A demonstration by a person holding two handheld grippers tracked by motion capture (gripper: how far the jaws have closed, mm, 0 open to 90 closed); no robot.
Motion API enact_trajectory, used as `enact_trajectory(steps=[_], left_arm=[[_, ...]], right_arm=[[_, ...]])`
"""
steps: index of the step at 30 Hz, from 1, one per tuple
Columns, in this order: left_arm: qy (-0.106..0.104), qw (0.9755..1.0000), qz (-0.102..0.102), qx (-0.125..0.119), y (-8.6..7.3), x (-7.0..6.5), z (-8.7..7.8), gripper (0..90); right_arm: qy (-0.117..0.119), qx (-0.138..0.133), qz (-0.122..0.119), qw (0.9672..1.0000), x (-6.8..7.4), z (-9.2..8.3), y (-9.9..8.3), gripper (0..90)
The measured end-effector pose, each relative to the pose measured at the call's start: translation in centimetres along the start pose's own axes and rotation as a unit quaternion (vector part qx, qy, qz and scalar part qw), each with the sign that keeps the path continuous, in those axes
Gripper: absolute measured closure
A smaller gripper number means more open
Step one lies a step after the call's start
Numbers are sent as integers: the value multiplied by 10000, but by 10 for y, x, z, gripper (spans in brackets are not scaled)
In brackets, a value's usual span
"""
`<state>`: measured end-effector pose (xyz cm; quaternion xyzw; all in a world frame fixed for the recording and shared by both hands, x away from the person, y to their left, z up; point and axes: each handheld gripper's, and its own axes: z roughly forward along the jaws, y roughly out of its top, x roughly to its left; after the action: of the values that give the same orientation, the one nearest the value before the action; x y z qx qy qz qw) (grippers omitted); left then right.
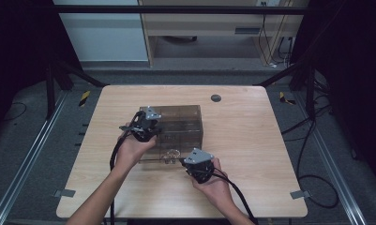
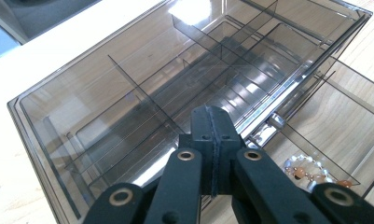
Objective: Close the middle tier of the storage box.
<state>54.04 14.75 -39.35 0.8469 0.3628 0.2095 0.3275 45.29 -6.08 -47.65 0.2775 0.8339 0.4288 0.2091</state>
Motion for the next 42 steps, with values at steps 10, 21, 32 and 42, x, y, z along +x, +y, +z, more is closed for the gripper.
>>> enact_trajectory(steps=[10,21,32,42], left_arm=[[-8,10000,35,31,1,0,0,896],[-12,10000,52,34,1,0,0,896],[-6,10000,47,28,1,0,0,896],[-3,10000,25,9,0,0,0,896]], right_arm=[[-11,-1,-22,10000,0,1,-1,900],[-92,40,62,9999,-5,7,-3,900],[-143,36,119,9998,-11,10,-3,900],[-176,40,173,9997,-15,12,2,900]])
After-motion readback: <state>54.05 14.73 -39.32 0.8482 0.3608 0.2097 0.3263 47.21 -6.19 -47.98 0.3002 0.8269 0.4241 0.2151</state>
